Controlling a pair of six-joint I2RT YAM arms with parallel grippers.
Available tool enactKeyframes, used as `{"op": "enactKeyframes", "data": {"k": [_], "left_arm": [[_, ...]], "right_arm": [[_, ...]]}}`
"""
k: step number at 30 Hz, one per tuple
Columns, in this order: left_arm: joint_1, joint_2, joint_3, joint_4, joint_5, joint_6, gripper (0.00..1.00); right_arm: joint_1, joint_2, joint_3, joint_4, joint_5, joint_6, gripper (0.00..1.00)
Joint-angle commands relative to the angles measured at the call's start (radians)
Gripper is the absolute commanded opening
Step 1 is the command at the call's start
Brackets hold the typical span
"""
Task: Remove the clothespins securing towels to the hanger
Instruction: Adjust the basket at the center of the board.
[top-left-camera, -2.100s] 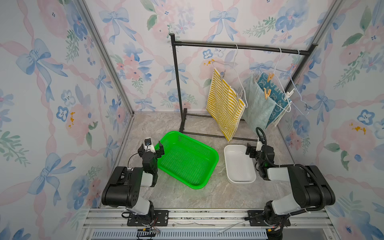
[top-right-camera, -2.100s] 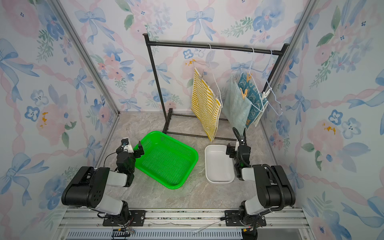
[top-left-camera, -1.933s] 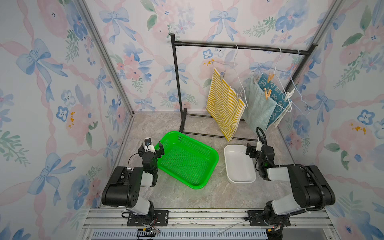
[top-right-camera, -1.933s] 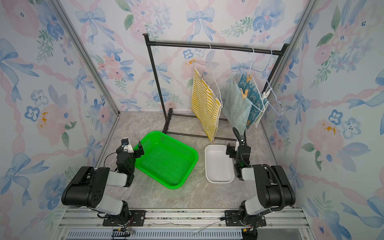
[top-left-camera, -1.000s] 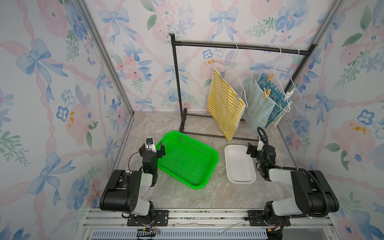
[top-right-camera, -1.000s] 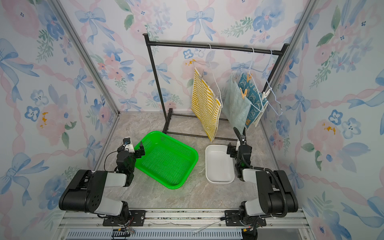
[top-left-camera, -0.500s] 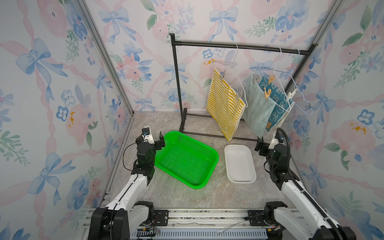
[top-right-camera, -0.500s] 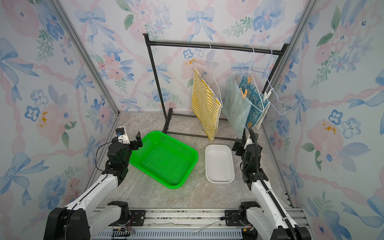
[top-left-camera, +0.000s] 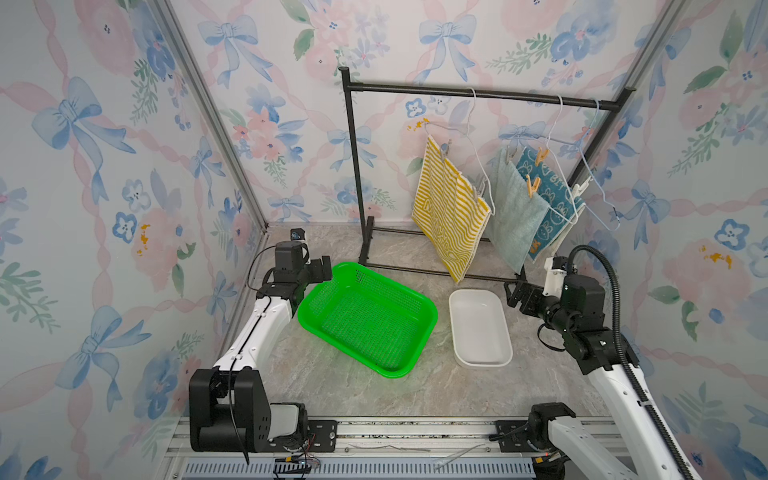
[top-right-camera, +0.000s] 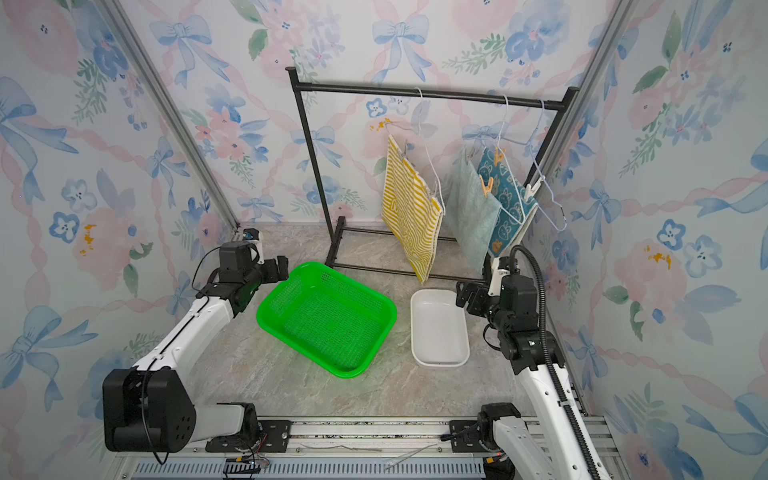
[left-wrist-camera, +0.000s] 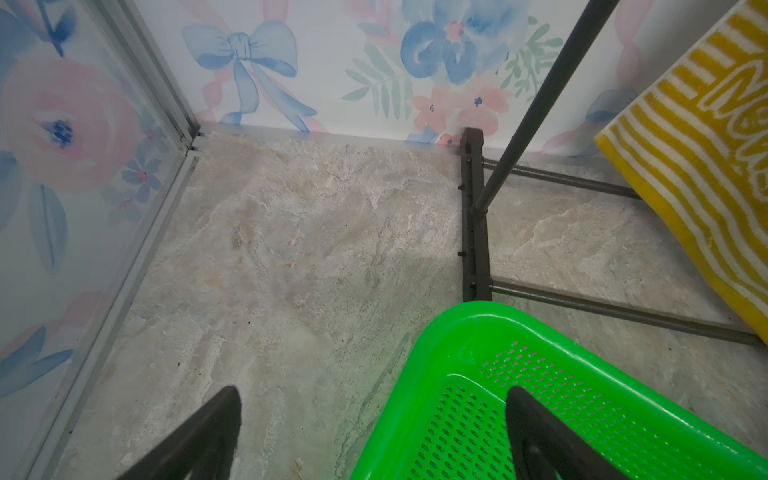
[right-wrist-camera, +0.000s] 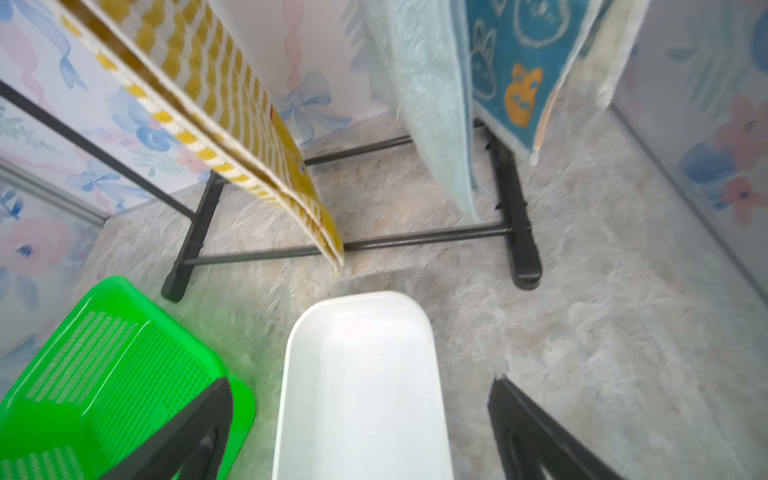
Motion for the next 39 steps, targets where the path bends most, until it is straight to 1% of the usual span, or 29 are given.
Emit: {"op": "enactKeyframes", "data": {"k": [1,3,8,13,19,22,26,29,31,35,39], "left_arm": [[0.024,0.075,0.068,-0.086,0.117,-0.008,0.98],[0.036,0.125,0.107,-0.103,0.147,-0.003,0.98],[0.042,0.232,0.149,-0.115,0.29,-0.007,0.98],[0.042,0.274,0.122,-0.121,0.329,-0.029,0.98],[0.042,0.241,0.05,-0.129,0.334,-0.057,0.98],[0.037,0.237,0.032,-0.146,0.363,-0.087,0.98],[0.022,0.212,0.003,-0.169,0.35,-0.11,0.98],[0.011,0.179,-0.026,-0.169,0.329,-0.152,0.98],[-0.002,0.161,-0.048,-0.17,0.336,-0.177,0.98],[-0.035,0.14,-0.088,-0.172,0.349,-0.203,0.98],[-0.063,0.108,-0.134,-0.172,0.351,-0.232,0.98]], "right_arm": [[0.05,0.032,0.049,-0.169,-0.106,0.0,0.97],[0.078,0.047,0.054,-0.184,-0.099,-0.01,0.96],[0.121,0.085,0.024,-0.172,-0.09,-0.006,0.96],[0.16,0.132,-0.007,-0.156,-0.074,-0.001,0.96],[0.195,0.189,-0.009,-0.155,-0.049,-0.005,0.97],[0.206,0.217,-0.004,-0.163,-0.036,-0.005,0.97],[0.214,0.263,0.01,-0.202,0.006,-0.004,0.97],[0.215,0.294,0.004,-0.204,0.026,-0.003,0.97],[0.215,0.318,-0.007,-0.185,0.024,0.0,1.0],[0.214,0.374,-0.021,-0.148,0.028,0.01,0.94],[0.21,0.417,-0.043,-0.086,0.061,0.025,0.93]]}}
